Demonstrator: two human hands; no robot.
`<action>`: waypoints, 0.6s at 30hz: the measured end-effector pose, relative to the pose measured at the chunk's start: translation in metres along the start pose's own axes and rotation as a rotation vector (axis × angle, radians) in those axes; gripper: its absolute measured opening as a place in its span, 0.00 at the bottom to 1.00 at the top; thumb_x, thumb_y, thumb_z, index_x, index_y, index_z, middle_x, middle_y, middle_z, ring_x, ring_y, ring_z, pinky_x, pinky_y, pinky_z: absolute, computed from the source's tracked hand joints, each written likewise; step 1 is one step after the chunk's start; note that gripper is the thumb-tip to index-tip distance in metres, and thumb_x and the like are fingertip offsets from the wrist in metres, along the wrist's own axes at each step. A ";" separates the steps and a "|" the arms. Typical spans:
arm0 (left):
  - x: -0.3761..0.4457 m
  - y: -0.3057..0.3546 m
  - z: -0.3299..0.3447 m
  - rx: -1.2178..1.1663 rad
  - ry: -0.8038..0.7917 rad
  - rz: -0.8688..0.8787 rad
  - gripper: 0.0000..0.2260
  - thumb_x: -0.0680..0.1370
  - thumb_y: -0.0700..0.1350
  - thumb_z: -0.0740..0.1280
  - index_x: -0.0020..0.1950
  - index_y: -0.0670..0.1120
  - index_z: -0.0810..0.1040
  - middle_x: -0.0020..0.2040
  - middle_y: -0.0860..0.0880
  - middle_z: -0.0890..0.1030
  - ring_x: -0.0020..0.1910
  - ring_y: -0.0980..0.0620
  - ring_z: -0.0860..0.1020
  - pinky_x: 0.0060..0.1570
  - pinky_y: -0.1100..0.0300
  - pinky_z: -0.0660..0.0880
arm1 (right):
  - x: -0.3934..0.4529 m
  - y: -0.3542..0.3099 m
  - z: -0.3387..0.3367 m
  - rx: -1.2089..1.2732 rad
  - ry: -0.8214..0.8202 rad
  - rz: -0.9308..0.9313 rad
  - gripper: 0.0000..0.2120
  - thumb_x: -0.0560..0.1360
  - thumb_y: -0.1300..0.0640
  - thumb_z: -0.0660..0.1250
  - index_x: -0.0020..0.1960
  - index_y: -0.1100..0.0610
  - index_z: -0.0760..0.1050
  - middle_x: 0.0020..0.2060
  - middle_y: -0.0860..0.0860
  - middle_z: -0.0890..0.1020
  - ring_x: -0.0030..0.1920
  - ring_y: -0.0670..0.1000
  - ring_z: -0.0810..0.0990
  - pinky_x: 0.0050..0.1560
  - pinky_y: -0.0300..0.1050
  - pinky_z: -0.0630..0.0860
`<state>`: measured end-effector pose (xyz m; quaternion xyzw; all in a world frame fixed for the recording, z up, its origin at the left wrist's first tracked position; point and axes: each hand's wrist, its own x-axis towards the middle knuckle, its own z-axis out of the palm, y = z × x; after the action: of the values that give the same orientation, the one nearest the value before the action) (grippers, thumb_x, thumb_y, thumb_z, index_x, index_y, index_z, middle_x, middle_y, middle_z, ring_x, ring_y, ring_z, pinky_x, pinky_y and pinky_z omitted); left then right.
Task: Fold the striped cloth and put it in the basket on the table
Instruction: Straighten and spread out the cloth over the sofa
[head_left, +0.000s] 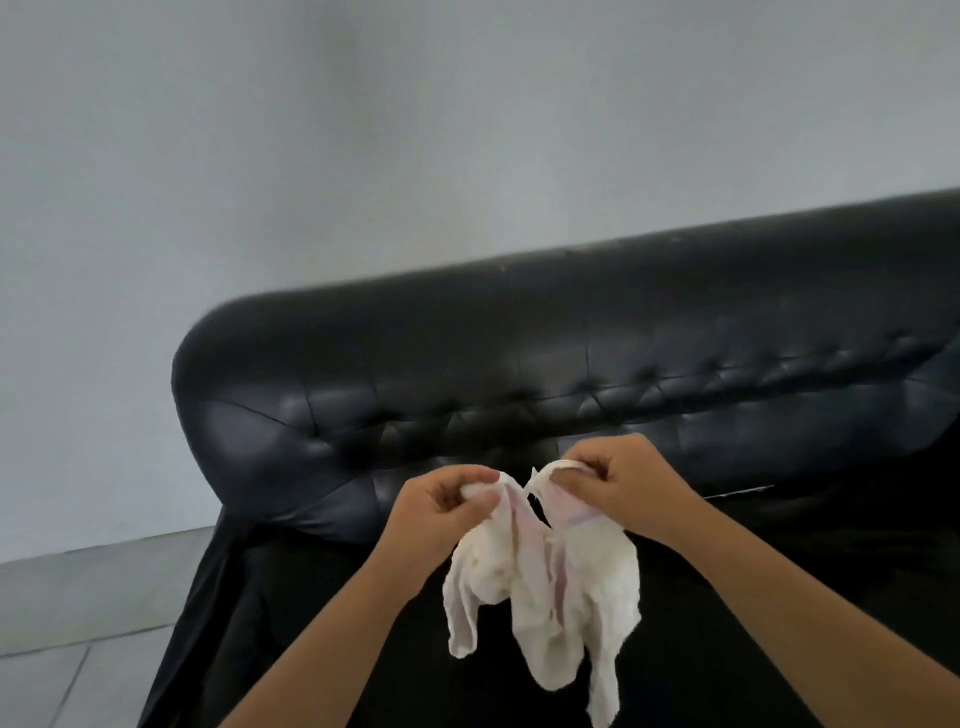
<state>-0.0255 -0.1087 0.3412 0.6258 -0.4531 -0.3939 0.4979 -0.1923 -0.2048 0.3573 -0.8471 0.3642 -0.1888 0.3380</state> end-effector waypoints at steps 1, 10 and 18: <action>-0.001 0.005 0.000 0.005 -0.010 0.007 0.13 0.71 0.35 0.69 0.39 0.55 0.79 0.39 0.52 0.81 0.41 0.54 0.80 0.42 0.67 0.78 | 0.001 -0.007 0.000 -0.007 -0.005 0.010 0.18 0.74 0.59 0.66 0.27 0.48 0.71 0.18 0.43 0.71 0.26 0.36 0.74 0.31 0.25 0.68; -0.012 -0.009 0.005 0.127 -0.068 0.052 0.08 0.70 0.35 0.70 0.40 0.49 0.83 0.25 0.61 0.80 0.29 0.65 0.77 0.33 0.74 0.74 | -0.010 -0.018 0.026 -0.040 -0.259 0.107 0.11 0.76 0.51 0.62 0.36 0.52 0.75 0.31 0.50 0.74 0.34 0.49 0.72 0.36 0.35 0.69; -0.022 -0.014 -0.021 0.145 -0.090 0.142 0.11 0.70 0.41 0.70 0.33 0.58 0.81 0.34 0.56 0.82 0.35 0.62 0.78 0.38 0.73 0.76 | -0.035 0.033 0.058 -0.315 -0.928 0.311 0.20 0.75 0.52 0.63 0.65 0.55 0.69 0.60 0.53 0.76 0.61 0.54 0.74 0.64 0.48 0.70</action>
<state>-0.0094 -0.0804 0.3326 0.6080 -0.5457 -0.3517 0.4571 -0.1993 -0.1706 0.2907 -0.8182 0.3214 0.3168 0.3562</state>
